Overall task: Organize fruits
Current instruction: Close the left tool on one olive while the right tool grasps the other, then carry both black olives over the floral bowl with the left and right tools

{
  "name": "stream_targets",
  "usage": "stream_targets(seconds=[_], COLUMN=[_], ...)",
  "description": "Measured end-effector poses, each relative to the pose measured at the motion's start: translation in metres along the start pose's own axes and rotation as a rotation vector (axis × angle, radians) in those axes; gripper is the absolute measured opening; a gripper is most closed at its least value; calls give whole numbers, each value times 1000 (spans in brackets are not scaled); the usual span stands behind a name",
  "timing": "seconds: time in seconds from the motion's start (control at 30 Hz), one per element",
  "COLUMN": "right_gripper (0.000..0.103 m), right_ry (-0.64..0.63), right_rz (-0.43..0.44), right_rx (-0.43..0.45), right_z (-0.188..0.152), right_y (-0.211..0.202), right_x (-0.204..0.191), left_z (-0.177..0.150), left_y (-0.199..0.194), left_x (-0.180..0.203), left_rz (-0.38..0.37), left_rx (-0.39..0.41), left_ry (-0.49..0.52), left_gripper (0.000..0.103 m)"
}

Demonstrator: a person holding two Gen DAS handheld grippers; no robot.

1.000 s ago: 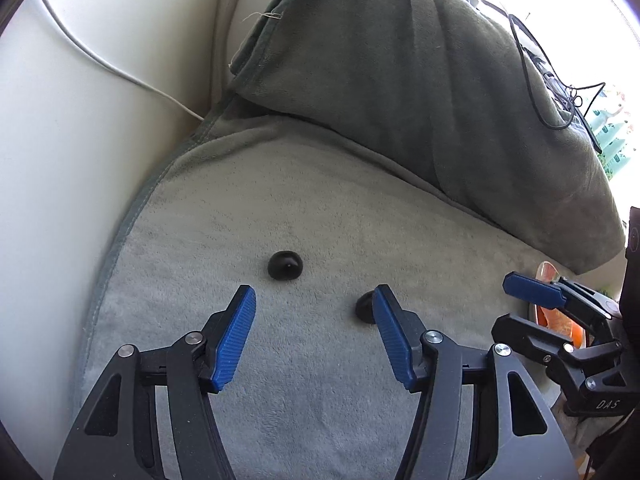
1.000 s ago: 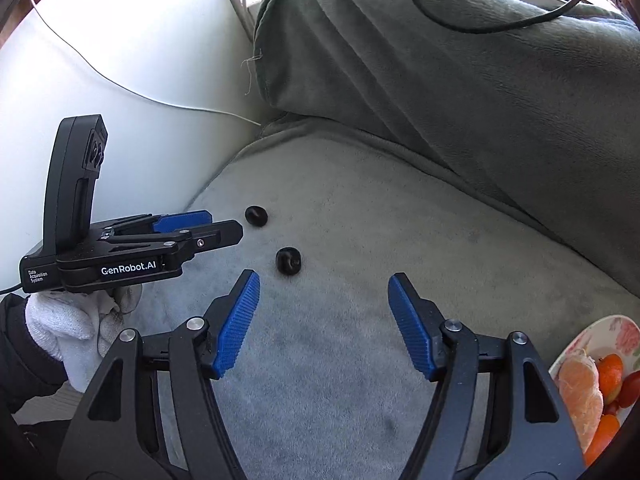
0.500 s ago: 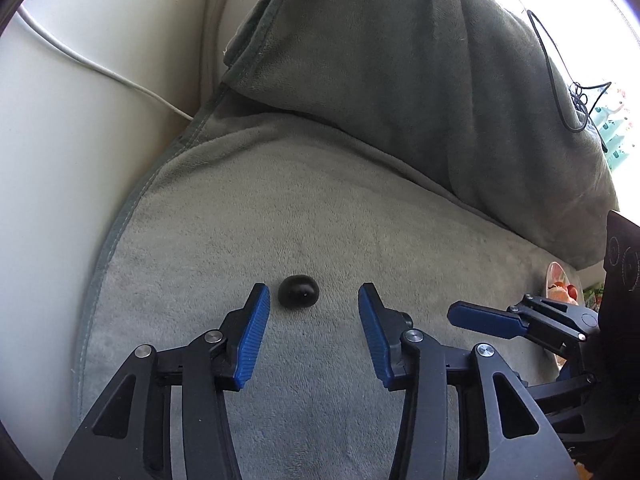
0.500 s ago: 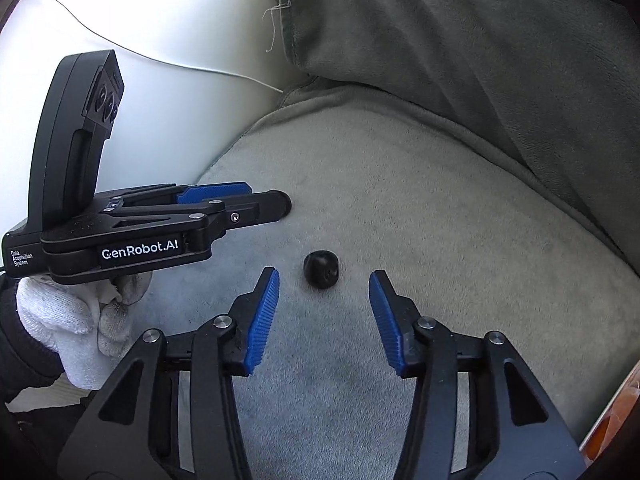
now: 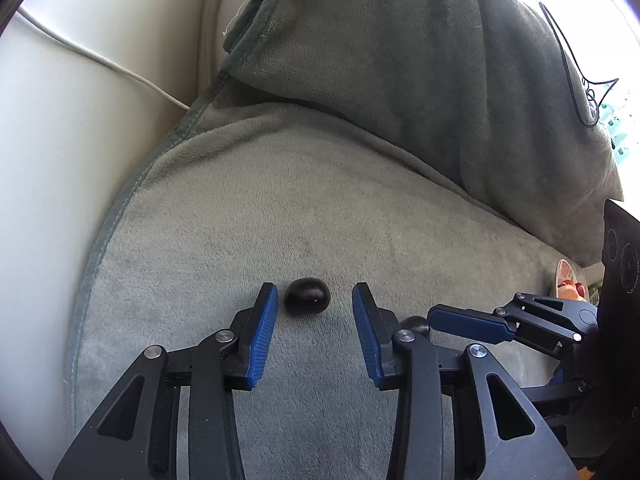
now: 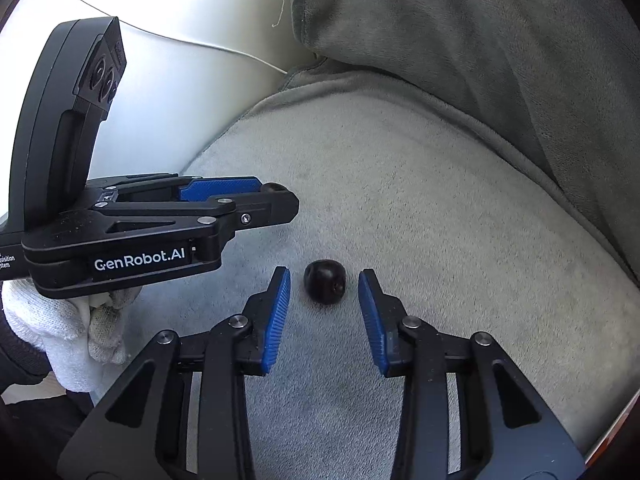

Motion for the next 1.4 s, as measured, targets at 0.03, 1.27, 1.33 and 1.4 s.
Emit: stream_targets(seconds=[0.03,1.27,1.33,1.4], right_gripper=[34,23,23,23], right_ry=[-3,9,16,28], right_rz=[-3,-22,-30,-35], right_rx=[-4,72,80,89], right_z=[-1,-23,-28,-34], right_y=[1,-76,-87,-97], right_x=[-1,9,13,18], left_z=[0,5,5,5], left_y=[-1,-52,-52,-56], left_x=[0,41,56,66], left_rz=[1,19,13,4], left_rx=[-1,79,83,87], left_ry=[0,61,74,85], left_gripper=[35,21,21,21])
Point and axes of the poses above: each gripper's, at about its wrist camera, not at the fingertips, and y roughly the way its jaws point, x to its right, z to its top, the point moved 7 cm from there along y, roughly the way its jaws point, and after that the axes turned 5 degrees about z, right-handed, at the moved point
